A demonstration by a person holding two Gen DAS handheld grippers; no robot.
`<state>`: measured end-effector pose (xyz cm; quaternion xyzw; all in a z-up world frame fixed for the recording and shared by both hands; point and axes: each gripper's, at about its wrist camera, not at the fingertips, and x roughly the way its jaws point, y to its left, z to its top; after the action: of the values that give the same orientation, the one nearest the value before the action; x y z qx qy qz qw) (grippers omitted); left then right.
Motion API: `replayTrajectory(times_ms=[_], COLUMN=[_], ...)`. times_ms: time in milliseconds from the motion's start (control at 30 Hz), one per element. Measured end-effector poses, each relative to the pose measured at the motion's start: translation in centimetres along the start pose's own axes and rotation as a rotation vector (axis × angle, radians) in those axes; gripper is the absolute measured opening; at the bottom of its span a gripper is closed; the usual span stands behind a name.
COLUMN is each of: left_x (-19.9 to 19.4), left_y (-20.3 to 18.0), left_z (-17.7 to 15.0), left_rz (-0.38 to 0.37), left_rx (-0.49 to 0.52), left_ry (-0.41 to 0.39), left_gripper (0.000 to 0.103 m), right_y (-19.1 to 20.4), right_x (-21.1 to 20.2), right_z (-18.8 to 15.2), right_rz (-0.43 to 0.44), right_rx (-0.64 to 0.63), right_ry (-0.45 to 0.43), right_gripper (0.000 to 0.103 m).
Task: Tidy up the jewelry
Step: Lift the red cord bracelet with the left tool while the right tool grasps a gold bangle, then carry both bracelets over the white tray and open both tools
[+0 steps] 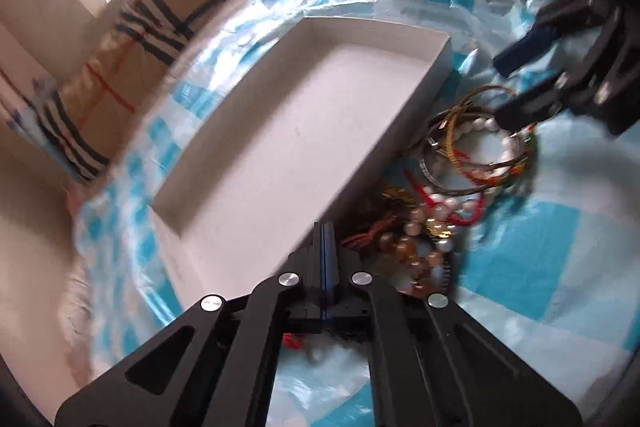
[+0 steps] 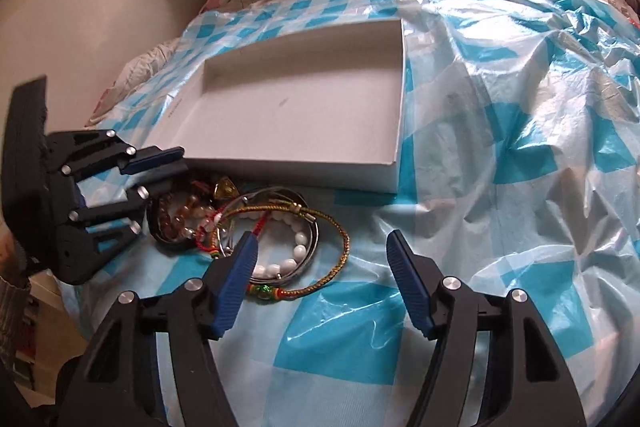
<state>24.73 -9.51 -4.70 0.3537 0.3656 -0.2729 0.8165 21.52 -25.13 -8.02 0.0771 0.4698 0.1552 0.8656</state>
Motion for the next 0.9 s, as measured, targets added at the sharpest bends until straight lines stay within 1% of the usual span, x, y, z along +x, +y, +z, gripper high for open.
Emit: replayTrajectory(times_ms=[33,67,100,133,200,300,333,400,500,533,567,600,633,667,733,767,800,833,867,900], left_x=[-0.5,-0.9,-1.6,-2.3,-3.9,-6.3,-6.9,-7.4,-6.1,-5.2,-4.4,-3.6,-2.7,-1.9,-0.4,0.2,0.8,1.4,1.8,1.9], left_y=[0.7,1.0,1.2,1.6,2.1,2.7,2.8,2.6,1.5,1.1,0.5,-0.1,-0.7,-1.3,-2.3,-2.6,-2.6,-2.4,-2.2,-2.0], left_z=[-0.1,-0.3,-0.5,-0.8,-1.5,-2.1,-2.2,-2.2,-1.6,-1.3,-1.0,-0.8,-0.6,-0.6,-0.7,-0.7,-0.6,-0.5,-0.5,-0.4], left_rz=[-0.056,-0.07,-0.097,-0.139,-0.197,-0.248,-0.243,-0.174,-0.096,-0.084,-0.075,-0.049,-0.021,0.003,0.045,0.054,0.053,0.038,0.029,0.018], left_rx=[-0.059,-0.075,-0.098,-0.136,-0.194,-0.254,-0.258,-0.227,-0.112,-0.062,-0.018,0.03,0.088,0.142,0.248,0.274,0.285,0.278,0.261,0.246], left_ry=[0.002,0.004,0.001,-0.009,-0.04,-0.087,-0.098,-0.113,-0.09,-0.073,-0.058,-0.046,-0.035,-0.031,-0.005,0.01,0.027,0.054,0.084,0.093], left_gripper=[0.0,0.0,0.0,0.0,0.0,0.0,0.0,0.0,0.001,0.004,0.011,0.016,0.03,0.037,0.037,0.037,0.033,0.009,0.002,0.002], right_y=[0.4,0.7,0.8,0.8,0.9,1.1,1.2,1.4,1.7,1.7,1.7,1.6,1.4,1.3,1.0,0.9,0.8,0.8,0.7,0.6], right_x=[0.1,-0.1,-0.6,-1.2,-2.6,-4.5,-5.1,-5.9,-6.4,-6.4,-6.3,-6.3,-6.1,-6.1,-5.8,-5.7,-5.6,-5.5,-5.5,-5.5], right_z=[0.0,-0.1,-0.2,-0.3,-0.7,-0.9,-0.9,-0.8,-0.8,-0.7,-0.8,-0.8,-0.9,-1.0,-1.0,-1.0,-1.1,-1.1,-1.1,-1.2], right_rz=[-0.003,0.005,0.018,0.036,0.056,0.089,0.1,0.105,0.119,0.122,0.126,0.134,0.141,0.146,0.157,0.16,0.163,0.164,0.167,0.17], right_rx=[-0.021,-0.031,-0.03,-0.022,-0.01,0.003,0.004,0.007,0.008,0.009,0.012,0.017,0.023,0.03,0.041,0.044,0.047,0.048,0.049,0.052], right_ry=[0.004,-0.006,-0.02,-0.035,-0.069,-0.11,-0.122,-0.141,-0.145,-0.146,-0.145,-0.143,-0.142,-0.141,-0.136,-0.134,-0.132,-0.131,-0.131,-0.132], right_gripper=[0.027,0.013,0.01,0.006,0.005,0.005,0.005,0.004,0.004,0.004,0.004,0.004,0.004,0.004,0.004,0.004,0.004,0.004,0.004,0.004])
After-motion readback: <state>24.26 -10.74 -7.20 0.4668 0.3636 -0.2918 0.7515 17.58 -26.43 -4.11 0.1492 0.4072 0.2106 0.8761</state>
